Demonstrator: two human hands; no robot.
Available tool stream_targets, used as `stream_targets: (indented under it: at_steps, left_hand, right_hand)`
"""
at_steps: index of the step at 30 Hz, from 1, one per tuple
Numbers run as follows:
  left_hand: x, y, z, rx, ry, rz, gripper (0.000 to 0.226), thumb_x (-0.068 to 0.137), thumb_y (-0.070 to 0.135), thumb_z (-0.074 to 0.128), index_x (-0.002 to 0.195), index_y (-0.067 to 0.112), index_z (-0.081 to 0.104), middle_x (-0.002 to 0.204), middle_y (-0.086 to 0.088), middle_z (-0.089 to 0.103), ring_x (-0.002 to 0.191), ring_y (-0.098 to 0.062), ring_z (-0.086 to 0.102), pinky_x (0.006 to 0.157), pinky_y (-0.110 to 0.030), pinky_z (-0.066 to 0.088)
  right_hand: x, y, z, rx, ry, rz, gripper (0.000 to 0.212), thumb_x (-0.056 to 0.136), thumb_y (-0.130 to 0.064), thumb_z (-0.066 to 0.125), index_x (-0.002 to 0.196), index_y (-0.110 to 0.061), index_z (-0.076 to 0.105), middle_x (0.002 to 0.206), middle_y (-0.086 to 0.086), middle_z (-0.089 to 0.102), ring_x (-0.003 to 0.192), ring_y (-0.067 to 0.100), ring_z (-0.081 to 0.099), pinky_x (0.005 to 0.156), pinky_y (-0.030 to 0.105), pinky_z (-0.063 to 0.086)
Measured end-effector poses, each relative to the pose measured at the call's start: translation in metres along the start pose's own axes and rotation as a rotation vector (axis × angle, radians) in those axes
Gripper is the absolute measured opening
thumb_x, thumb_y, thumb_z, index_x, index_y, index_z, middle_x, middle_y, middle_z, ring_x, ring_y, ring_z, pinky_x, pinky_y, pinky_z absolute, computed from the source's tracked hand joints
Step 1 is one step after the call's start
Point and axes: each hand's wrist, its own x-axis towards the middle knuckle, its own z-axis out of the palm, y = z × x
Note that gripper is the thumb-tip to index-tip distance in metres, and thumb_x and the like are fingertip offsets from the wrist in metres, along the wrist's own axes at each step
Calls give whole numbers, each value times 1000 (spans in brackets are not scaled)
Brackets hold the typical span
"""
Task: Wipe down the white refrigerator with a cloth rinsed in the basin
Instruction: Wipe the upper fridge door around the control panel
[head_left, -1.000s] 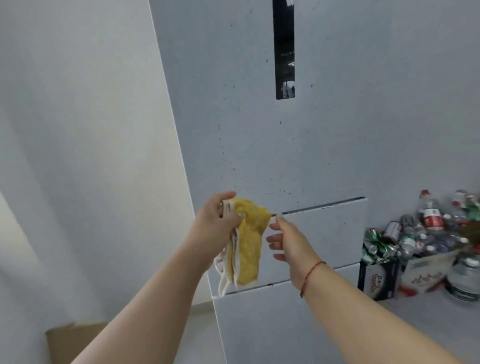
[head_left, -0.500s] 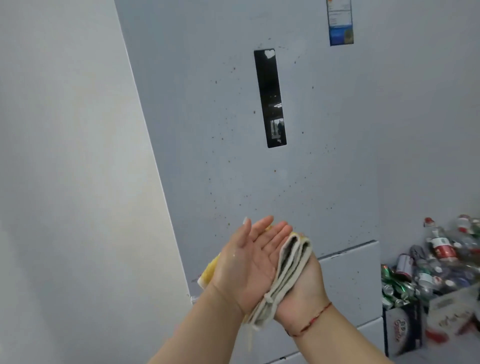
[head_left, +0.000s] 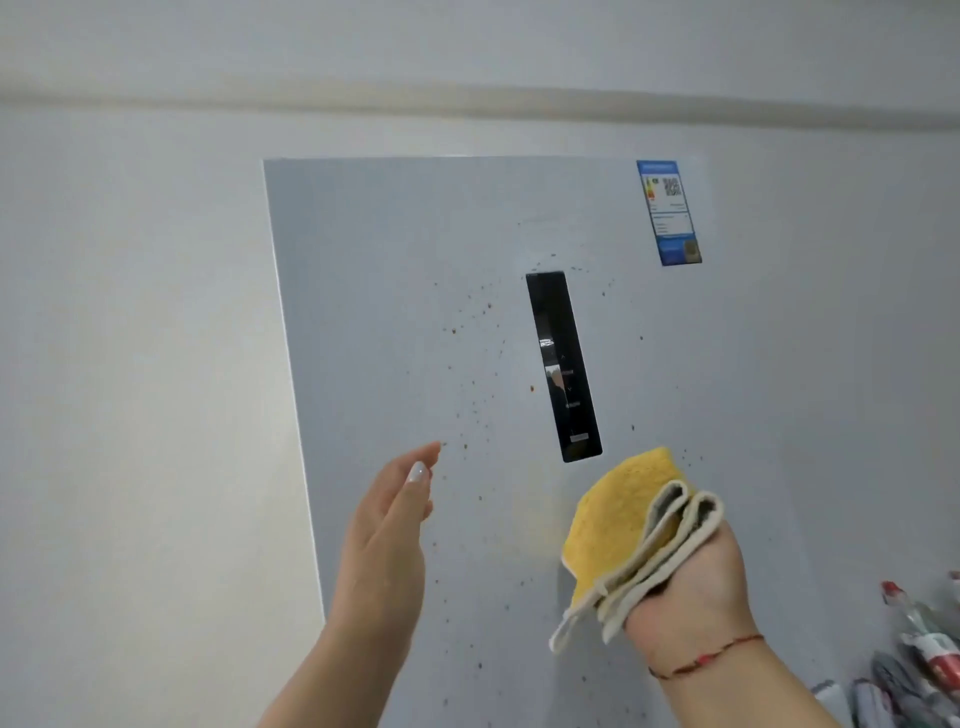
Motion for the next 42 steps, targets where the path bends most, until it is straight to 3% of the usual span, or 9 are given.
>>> stream_targets:
  at_steps: [4,8,11,14,18,22,28,35,42]
  left_hand:
    - [45,18,-13,114,73,176,22,93,42,48,108,42,65,119,19,62,118,-2,54,105,-35,41]
    - [98,34,-24,258,202,299,34,84,47,38,110,47,60,116,27,53,121,1,47,109,-33,34]
    - [131,46,-26,424,315,381,37,94,42,37,125,36,57,123,21,46,132,-10,35,111,-32,27]
    - [150,54,-27,567,428,459,38,102,32,34,139,29,45,140,14,37,139,-10,19,111,-29,17]
    - [169,51,-36,457,366,267,62,97,60,28,153,35,20,159,16,20,148,-8,12,121,-43,13]
    - [186,40,-52,95,171,130,103,56,101,35,141,44,43,147,17,46,139,-15,41,115,-51,28]
    - [172,56,-50,-90,-24,159,69,96,67,15,125,25,62,118,4,71,111,-16,66,95,-42,49]
    - [173,57,-58,-143,-35,146,72,96,64,12,129,20,59,121,0,70,109,-14,67,86,-31,52]
    - [174,57,-83,-483,28,67,86,94,70,22,155,9,17,154,-14,36,139,-25,41,119,-43,25]
  right_hand:
    - [45,-18,38,-112,-109,-217,35,96,-49,44,76,-29,64,71,-18,68,65,-1,68,73,29,47]
    - [95,-29,92,-496,-255,-548,53,76,-80,45,113,-43,57,110,-13,67,106,5,63,98,33,44]
    - [133,-33,127,-943,-221,-896,58,85,-70,25,130,-41,47,129,-11,54,133,15,40,119,47,17]
    - [162,-37,157,-1372,-149,-1166,74,87,-65,8,148,-29,30,153,-6,32,146,13,12,114,41,-17]
    - [195,-26,181,-1777,-53,-1033,65,93,-62,2,152,-34,-7,161,-6,-5,147,16,-11,114,56,-12]
    - [189,-7,209,-1855,-22,-1020,63,93,-61,0,150,-37,-9,161,-3,-12,146,21,-17,113,59,-11]
    - [165,41,271,-1918,-190,-1091,56,97,-56,2,149,-40,-10,160,-4,-16,146,21,-20,112,59,-14]
    - [132,96,315,-2089,-523,-1228,56,99,-51,11,149,-41,-11,159,-4,-19,145,22,-21,111,61,-16]
    - [108,134,263,-2100,-779,-1381,57,97,-53,20,149,-45,-1,161,-5,-11,146,20,-18,111,57,-19]
